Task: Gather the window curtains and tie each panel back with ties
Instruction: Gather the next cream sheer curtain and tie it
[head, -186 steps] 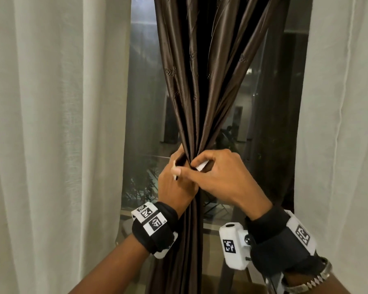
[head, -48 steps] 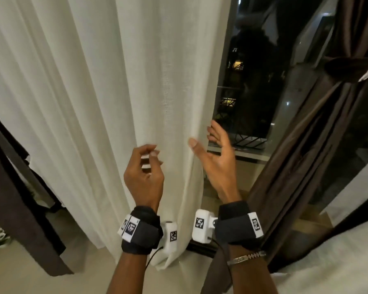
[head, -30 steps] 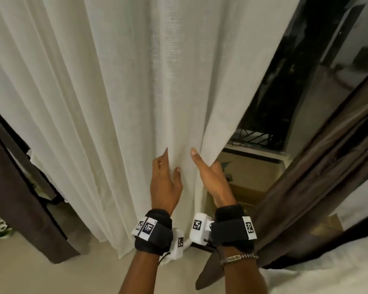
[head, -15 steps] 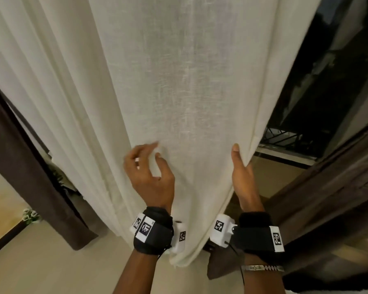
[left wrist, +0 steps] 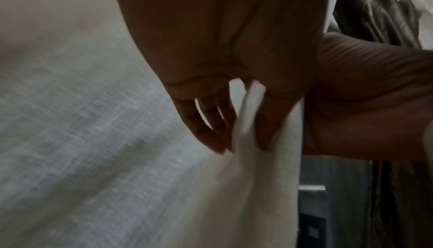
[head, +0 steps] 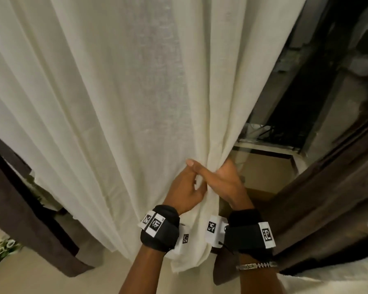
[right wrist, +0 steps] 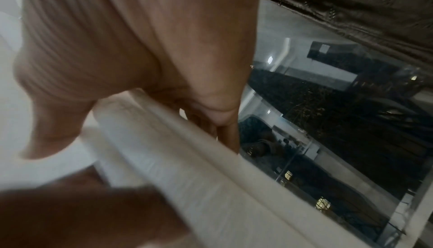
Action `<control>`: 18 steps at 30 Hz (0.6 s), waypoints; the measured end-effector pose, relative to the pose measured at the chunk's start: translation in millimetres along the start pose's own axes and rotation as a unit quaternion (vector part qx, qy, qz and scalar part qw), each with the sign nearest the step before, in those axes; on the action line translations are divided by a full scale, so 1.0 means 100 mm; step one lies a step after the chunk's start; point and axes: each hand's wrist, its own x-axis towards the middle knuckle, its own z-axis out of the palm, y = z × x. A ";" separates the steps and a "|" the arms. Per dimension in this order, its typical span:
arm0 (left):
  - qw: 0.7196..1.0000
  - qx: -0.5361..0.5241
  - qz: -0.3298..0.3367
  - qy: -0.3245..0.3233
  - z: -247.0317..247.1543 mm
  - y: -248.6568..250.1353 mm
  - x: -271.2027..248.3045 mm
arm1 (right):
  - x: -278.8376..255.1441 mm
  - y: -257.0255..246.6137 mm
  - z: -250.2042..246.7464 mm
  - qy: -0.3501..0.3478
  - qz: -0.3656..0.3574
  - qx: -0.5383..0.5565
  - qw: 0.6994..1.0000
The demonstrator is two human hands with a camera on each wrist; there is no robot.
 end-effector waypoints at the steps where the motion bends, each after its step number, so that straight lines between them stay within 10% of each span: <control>1: 0.999 -0.023 0.010 -0.041 -0.03 0.01 -0.03 | 0.01 0.00 0.06 0.018 0.001 0.001 1.000; 5: 0.997 -0.034 0.066 0.006 -0.34 0.01 -0.11 | 0.03 0.00 0.16 0.094 0.027 0.007 0.995; 13: 0.853 -0.004 0.062 0.519 -0.96 -0.04 -0.14 | -0.11 -0.05 0.11 0.220 0.046 0.030 0.974; 15: 0.845 -0.013 0.008 0.535 -1.02 -0.08 -0.10 | -0.12 -0.05 0.18 0.217 0.056 0.034 0.974; 18: 0.910 -0.073 -0.087 0.399 -1.01 -0.20 -0.06 | -0.14 -0.09 0.33 0.196 0.063 0.029 0.978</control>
